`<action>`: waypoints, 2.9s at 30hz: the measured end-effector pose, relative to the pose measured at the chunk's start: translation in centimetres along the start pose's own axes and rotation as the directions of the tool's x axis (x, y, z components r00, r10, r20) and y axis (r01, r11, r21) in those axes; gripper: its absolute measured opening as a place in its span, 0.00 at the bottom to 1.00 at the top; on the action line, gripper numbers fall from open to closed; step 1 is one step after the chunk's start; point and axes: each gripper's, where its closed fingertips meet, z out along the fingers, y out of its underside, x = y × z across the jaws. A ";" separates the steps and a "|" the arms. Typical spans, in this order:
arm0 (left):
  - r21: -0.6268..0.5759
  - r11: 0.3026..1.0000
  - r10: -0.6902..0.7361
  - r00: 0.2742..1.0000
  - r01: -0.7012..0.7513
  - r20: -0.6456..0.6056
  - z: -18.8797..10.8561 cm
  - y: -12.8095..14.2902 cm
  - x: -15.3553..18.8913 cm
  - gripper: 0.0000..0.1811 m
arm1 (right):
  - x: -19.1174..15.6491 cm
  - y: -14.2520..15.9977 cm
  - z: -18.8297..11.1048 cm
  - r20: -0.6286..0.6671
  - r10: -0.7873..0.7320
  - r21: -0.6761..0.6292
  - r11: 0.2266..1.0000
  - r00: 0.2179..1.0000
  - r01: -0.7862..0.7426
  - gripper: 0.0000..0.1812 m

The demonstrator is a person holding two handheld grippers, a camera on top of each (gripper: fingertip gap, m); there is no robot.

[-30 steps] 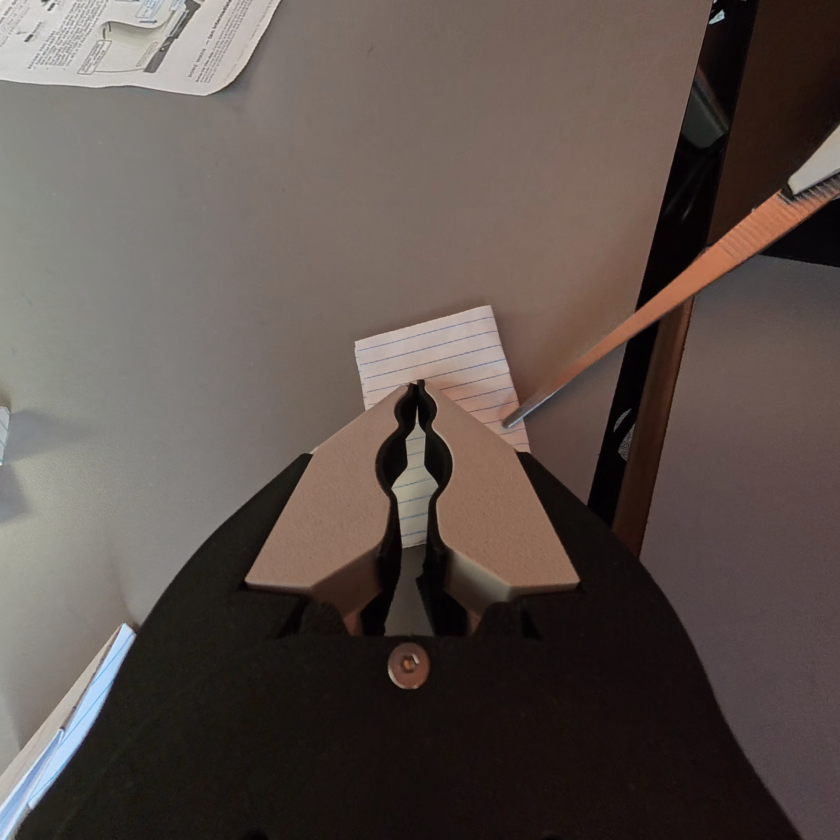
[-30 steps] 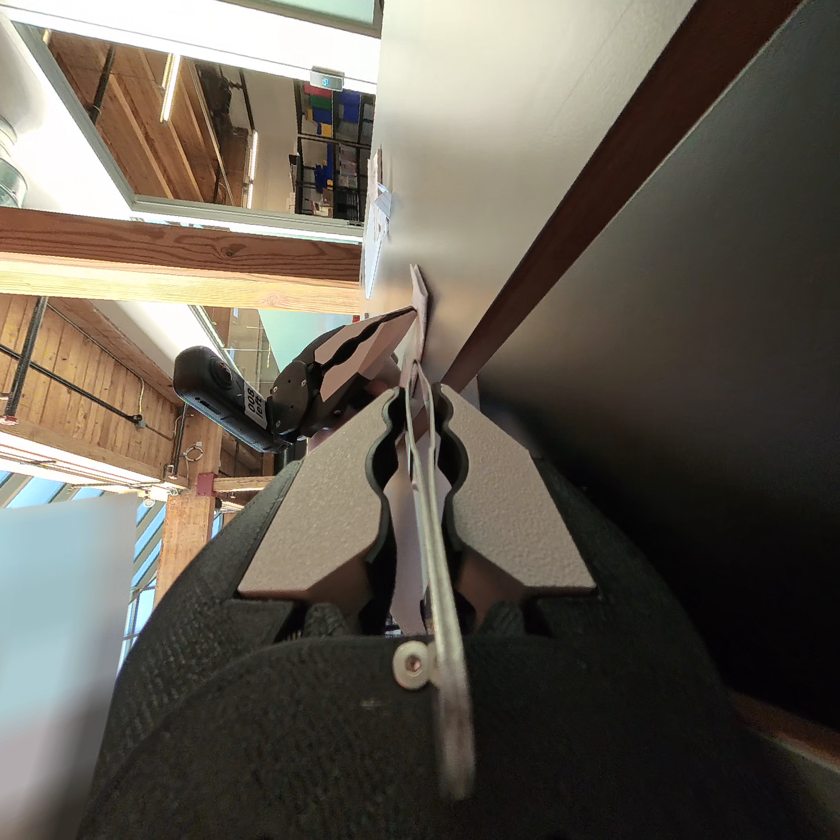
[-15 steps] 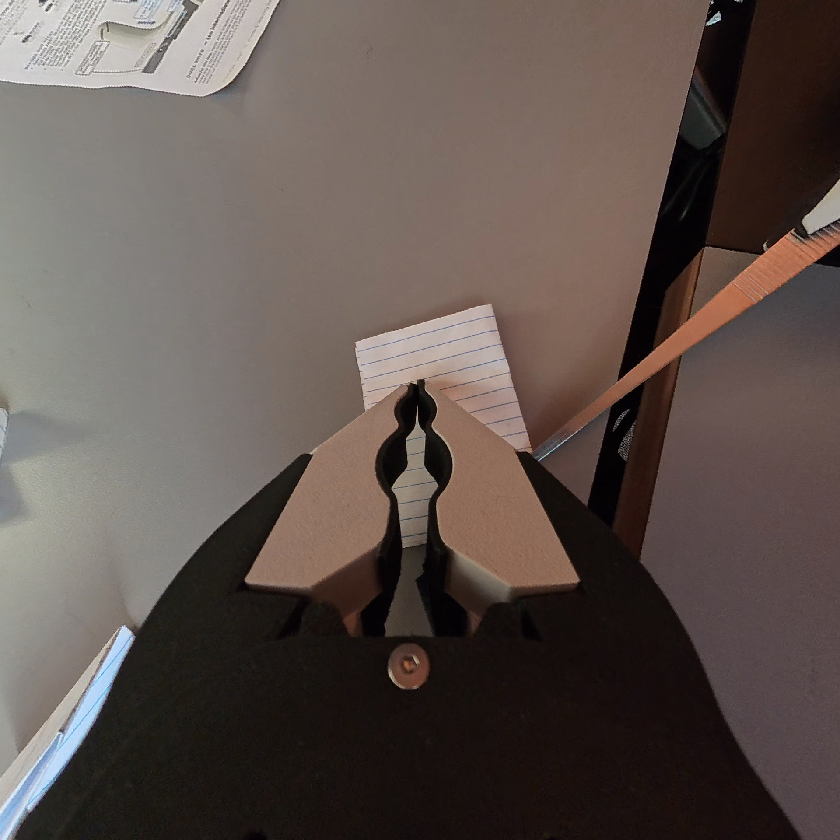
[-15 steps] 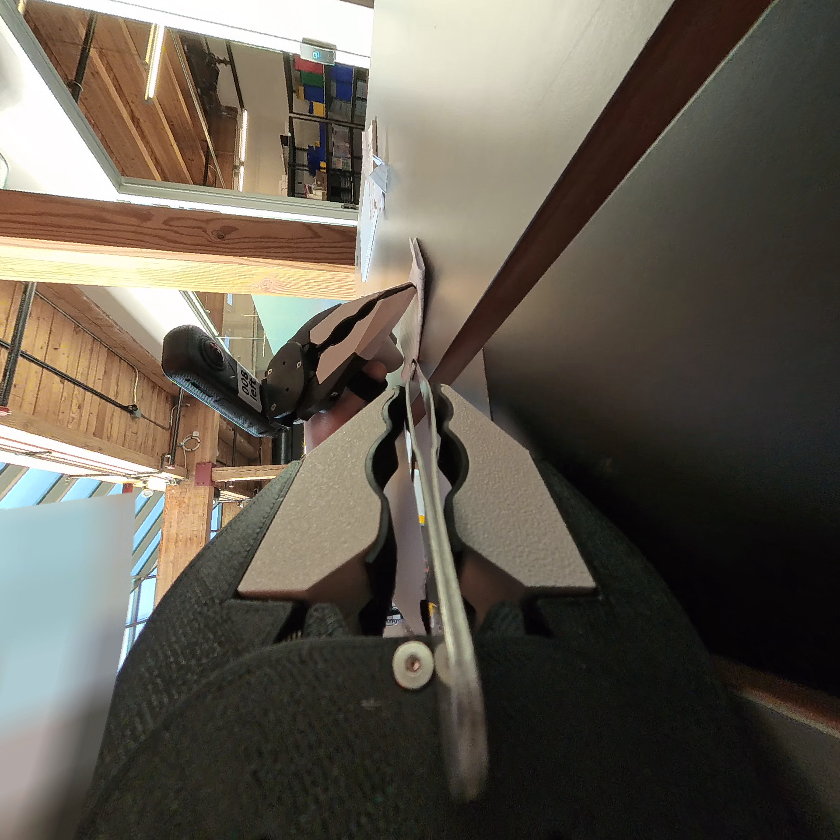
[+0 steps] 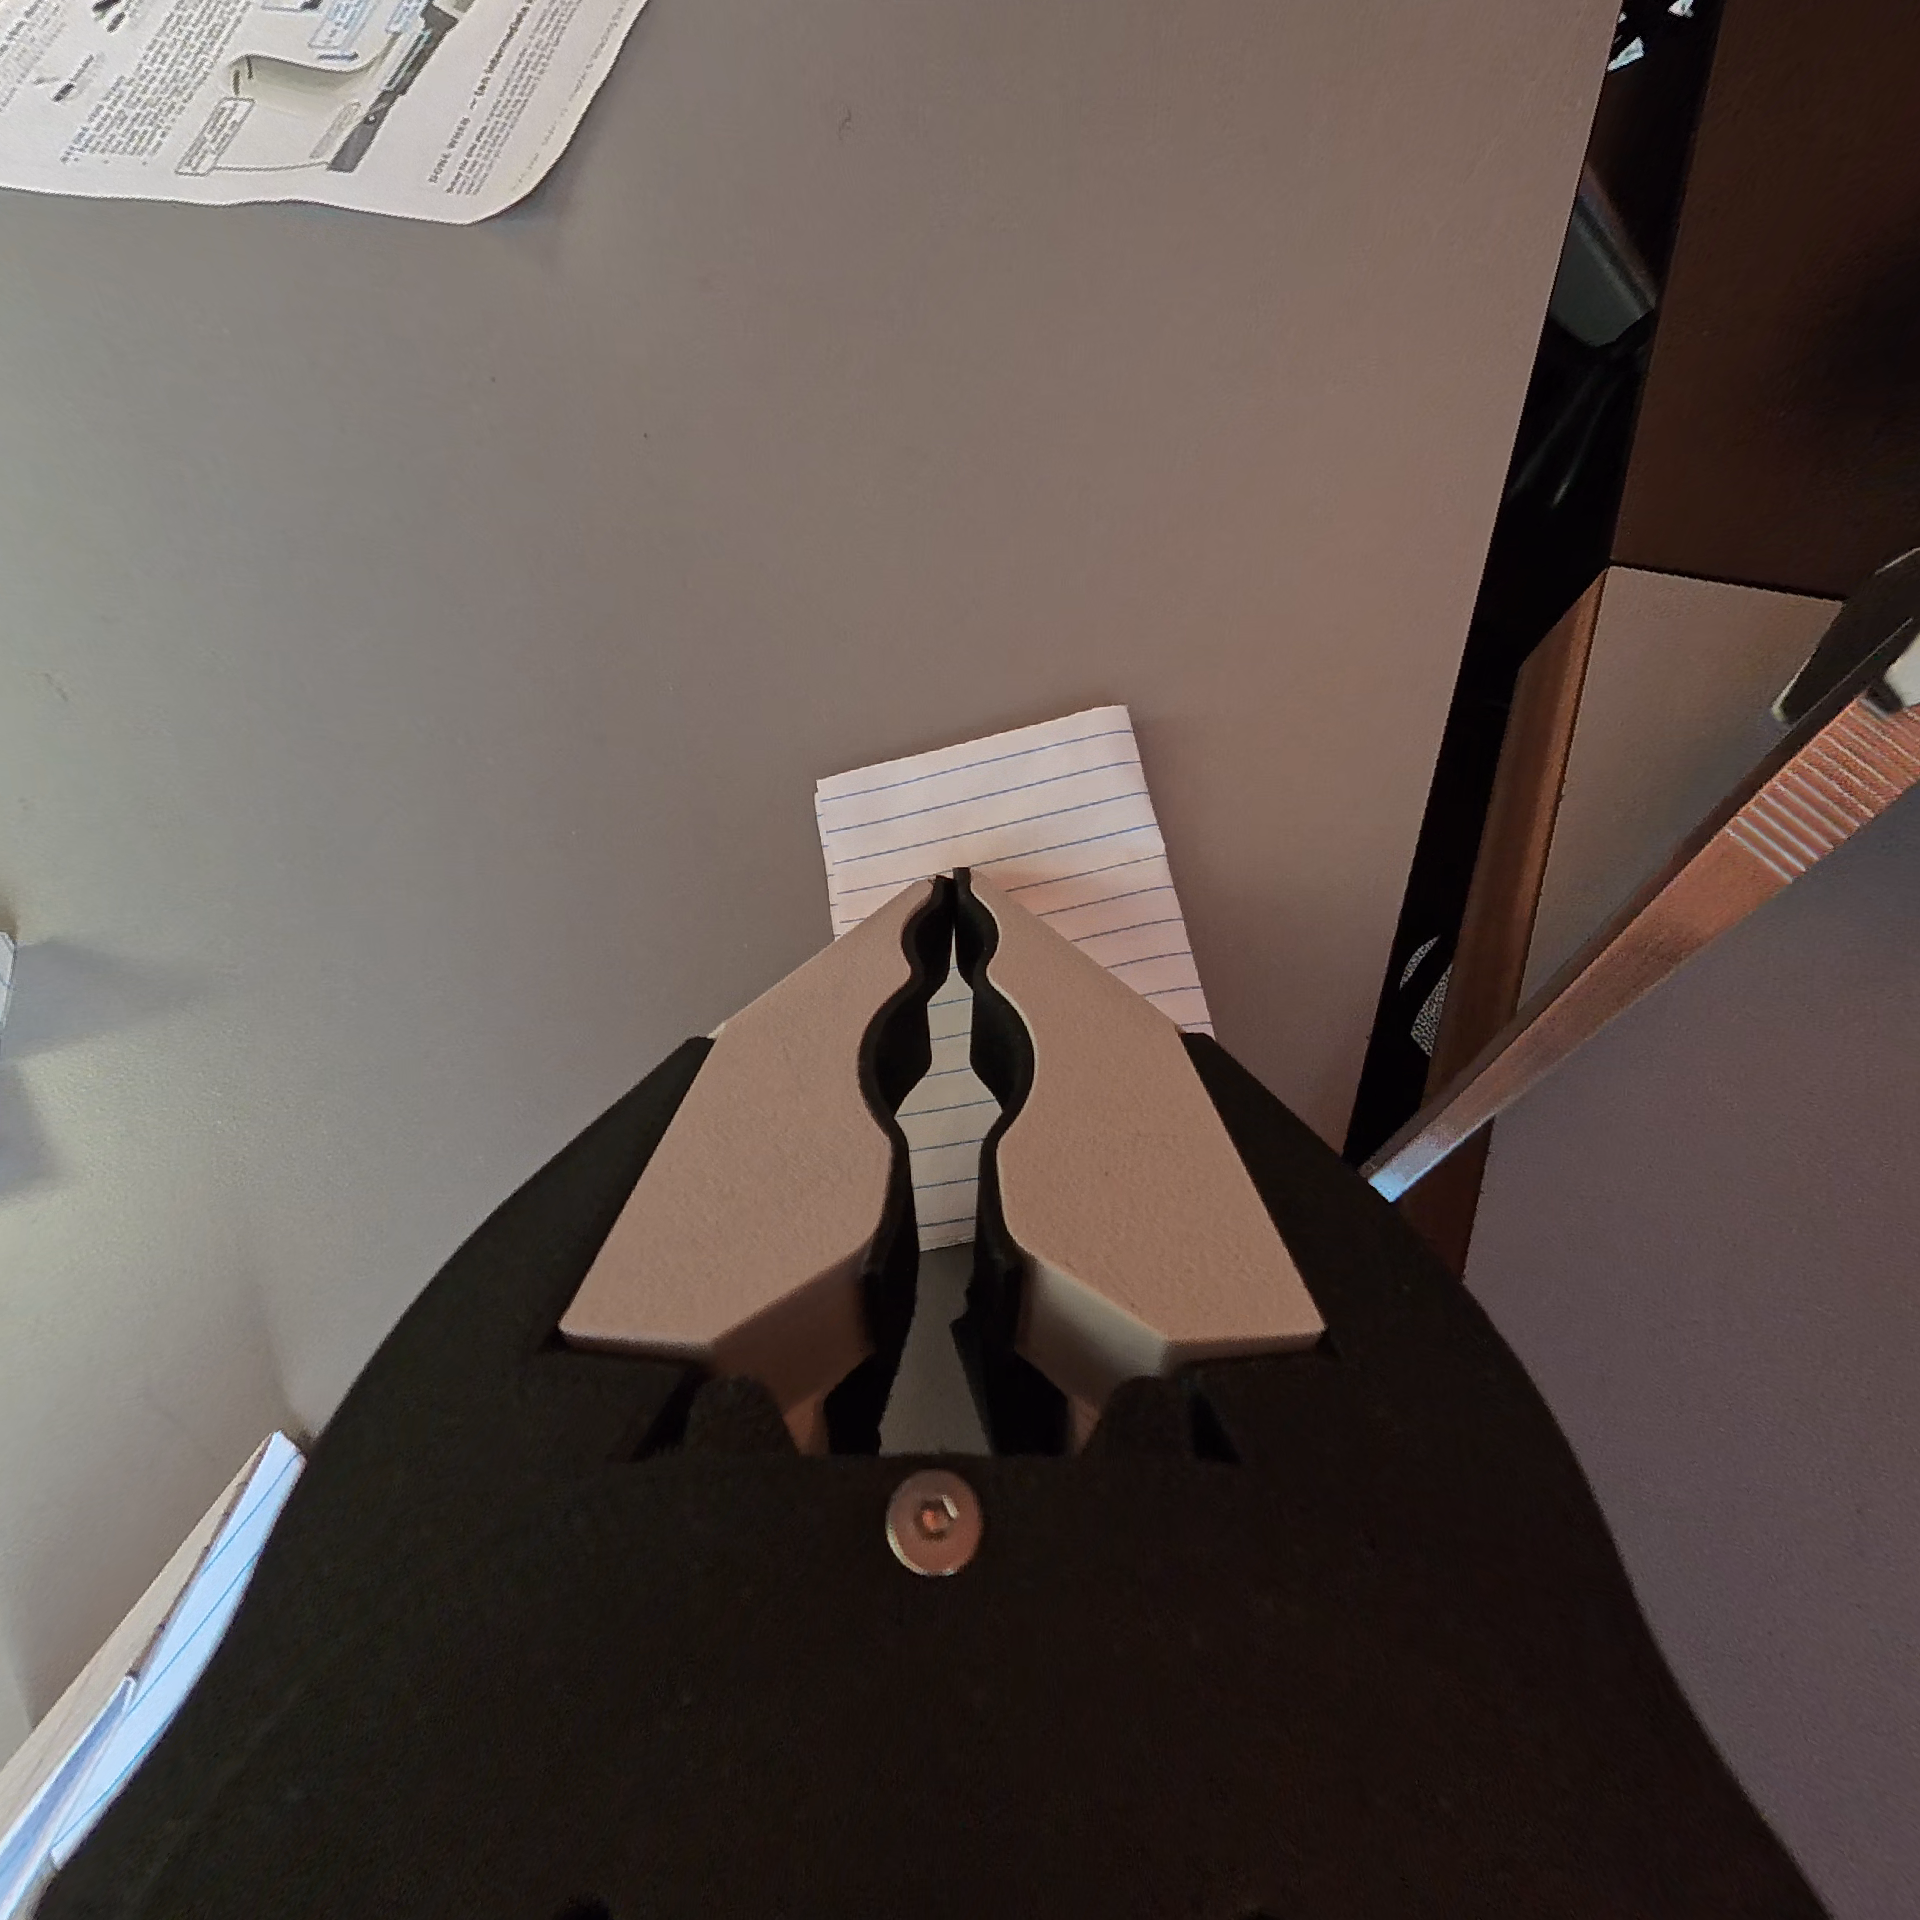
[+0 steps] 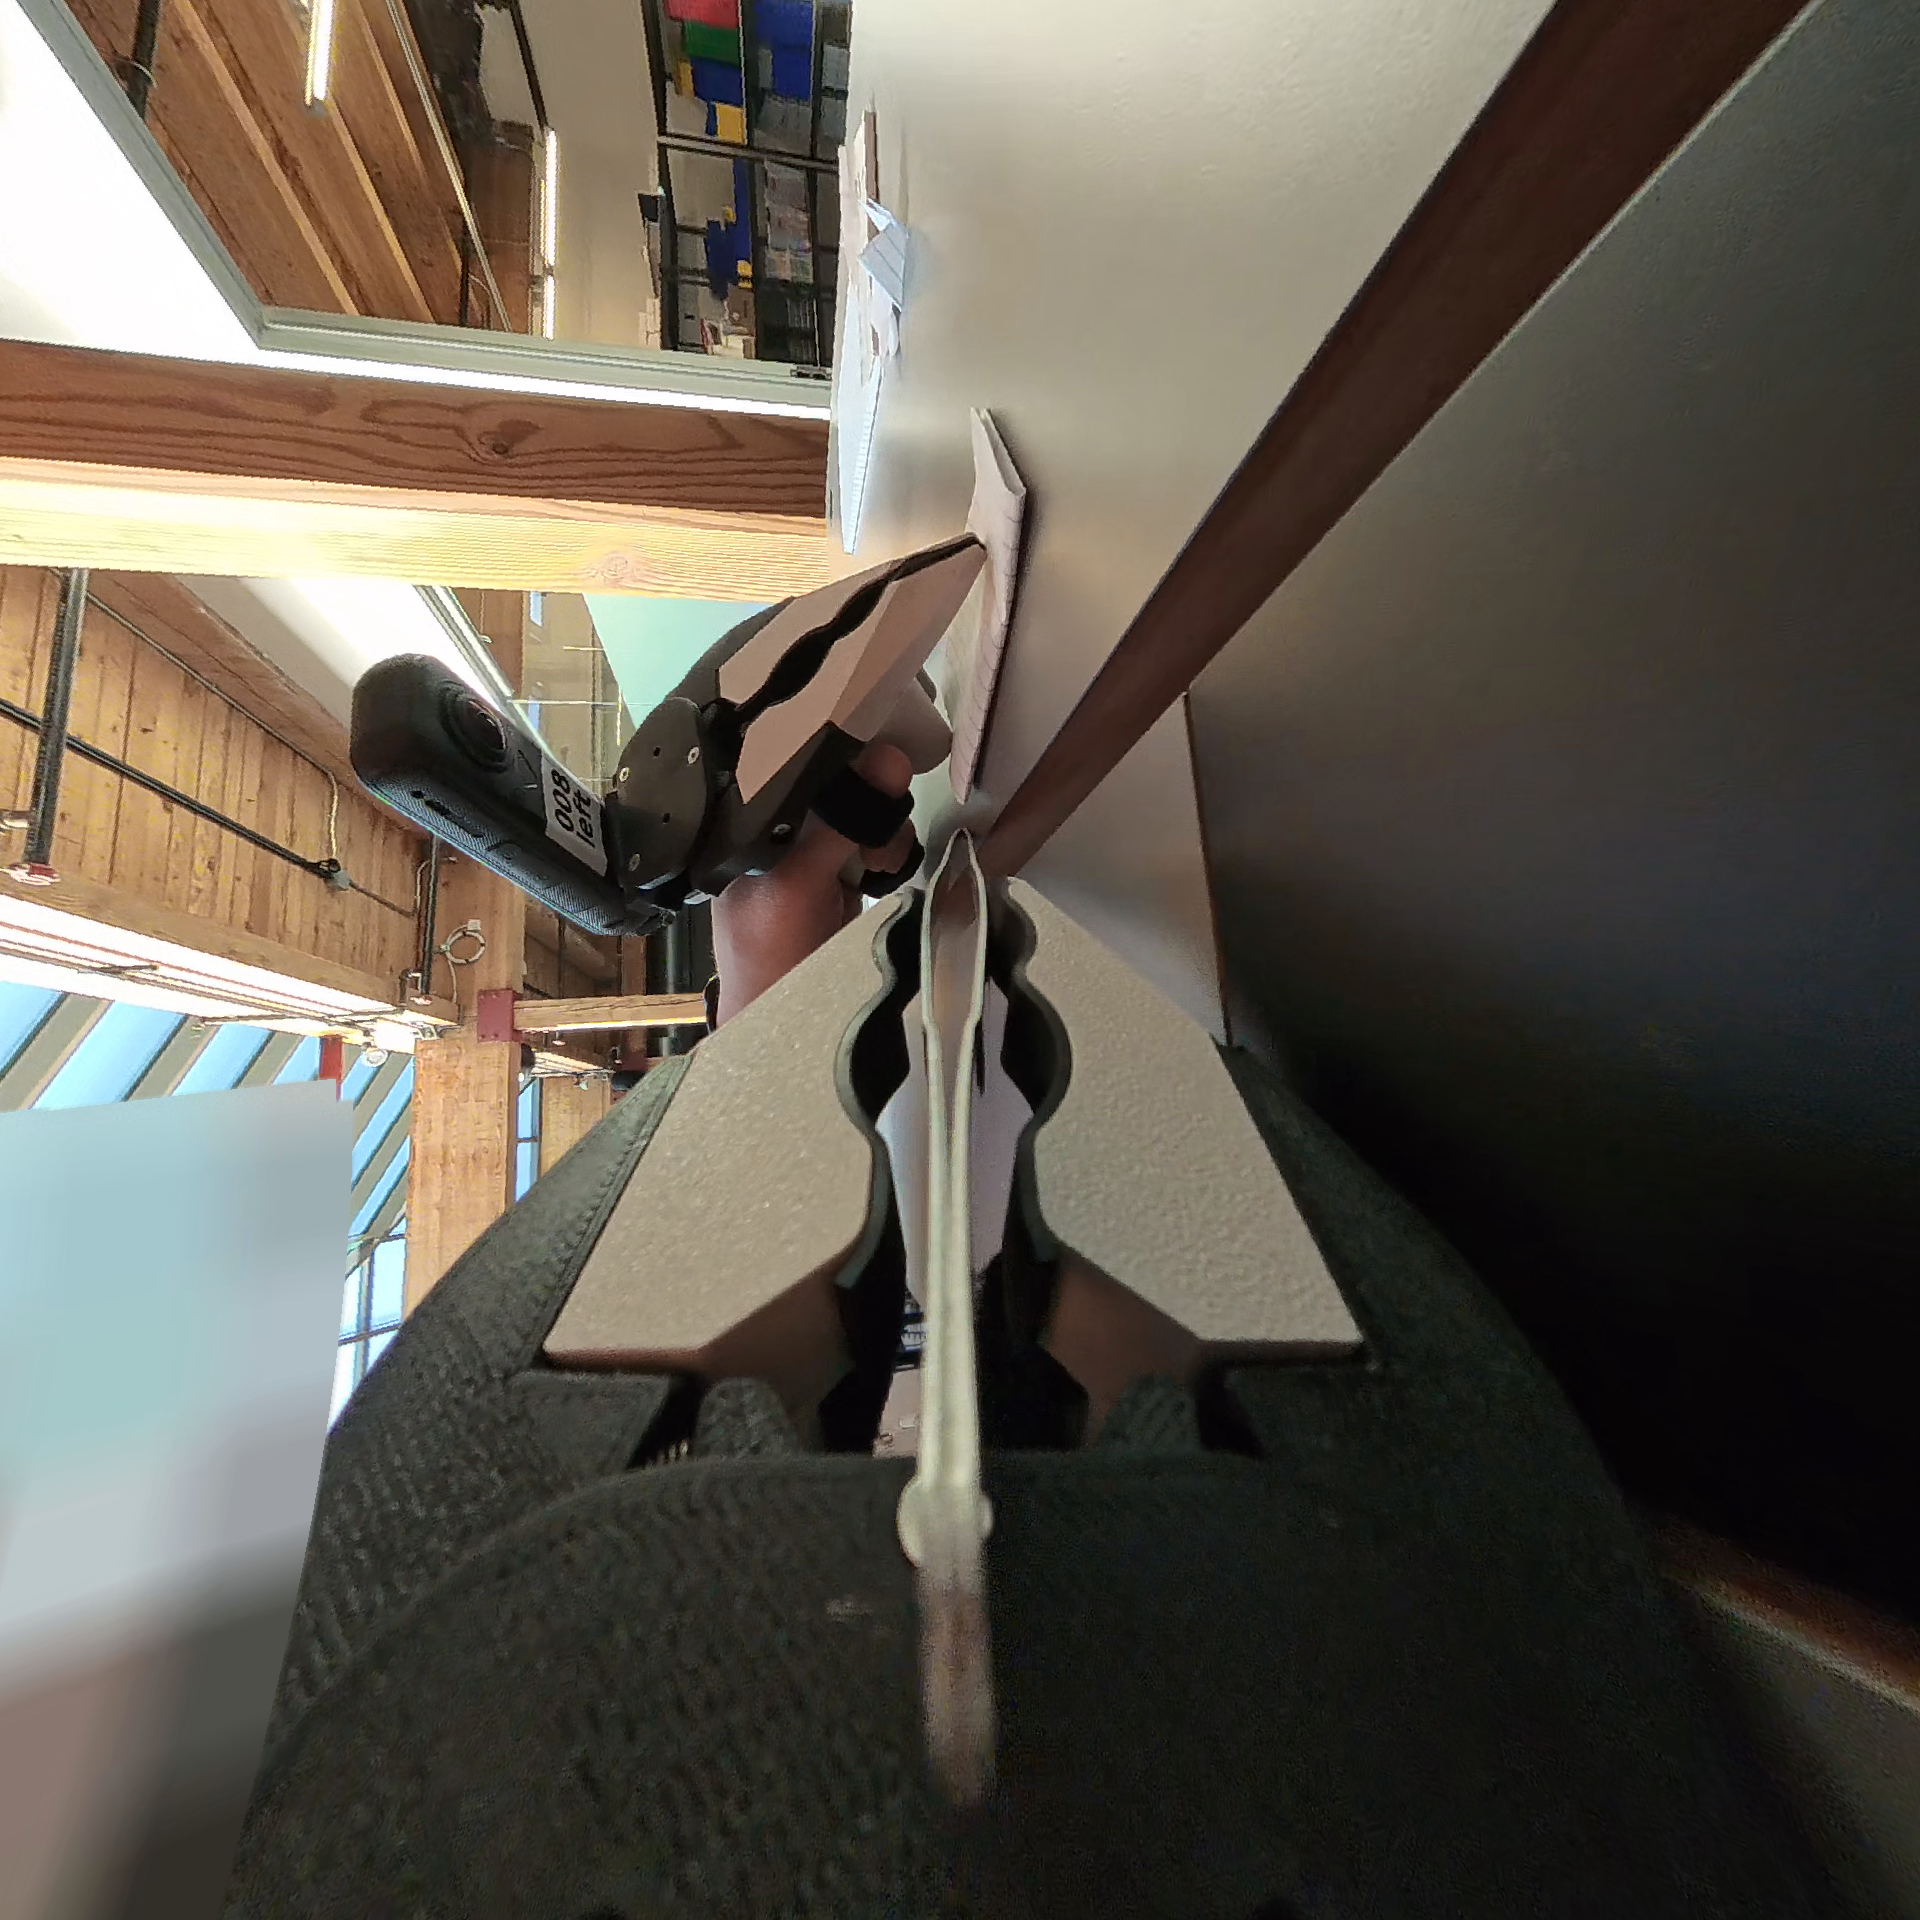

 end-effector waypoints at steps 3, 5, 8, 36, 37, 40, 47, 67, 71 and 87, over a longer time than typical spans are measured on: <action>-0.001 1.000 0.000 1.000 0.000 -0.003 0.0 0.0 0.0 0.00 | -0.5 -1.1 -0.6 0.039 0.018 0.039 0.999 0.999 -0.019 0.06; -0.001 1.000 0.001 1.000 -0.001 -0.003 0.0 0.0 0.0 0.00 | -0.9 -1.6 -0.8 0.071 0.042 0.054 0.998 0.997 -0.045 0.06; 0.001 1.000 -0.001 1.000 0.001 -0.004 0.0 0.0 0.0 0.00 | -0.1 -1.9 -0.8 0.022 0.028 0.068 0.997 0.999 -0.029 0.06; 0.010 1.000 0.006 1.000 -0.006 -0.014 0.0 0.0 0.0 0.00 | 0.6 -5.8 -2.2 -0.096 -0.171 0.173 0.967 0.981 0.185 0.06; 0.010 1.000 0.006 1.000 -0.006 -0.014 0.0 0.0 0.0 0.00 | 0.7 -5.9 -2.3 -0.096 -0.169 0.179 0.966 0.981 0.184 0.06; 0.010 1.000 0.007 1.000 -0.006 -0.015 0.0 0.0 0.0 0.00 | 0.9 -6.2 -2.6 -0.096 -0.169 0.186 0.965 0.981 0.184 0.06; 0.010 1.000 0.006 1.000 -0.006 -0.017 0.0 0.0 0.0 0.00 | 1.1 -6.4 -2.9 -0.087 -0.166 0.203 0.962 0.982 0.181 0.06; 0.005 1.000 0.013 1.000 -0.013 -0.016 0.0 0.0 0.0 0.00 | 1.4 -7.6 -3.7 -0.090 -0.161 0.259 0.949 0.983 0.179 0.06; 0.011 1.000 0.019 1.000 -0.019 -0.019 0.0 0.0 0.0 0.00 | 1.2 -8.2 -4.4 -0.066 -0.137 0.320 0.935 0.988 0.151 0.06; -0.033 0.999 -0.036 0.957 0.028 -0.289 -1.2 0.4 -1.0 0.00 | -1.1 -6.4 -1.2 -0.119 -0.486 0.067 0.866 0.866 0.496 0.07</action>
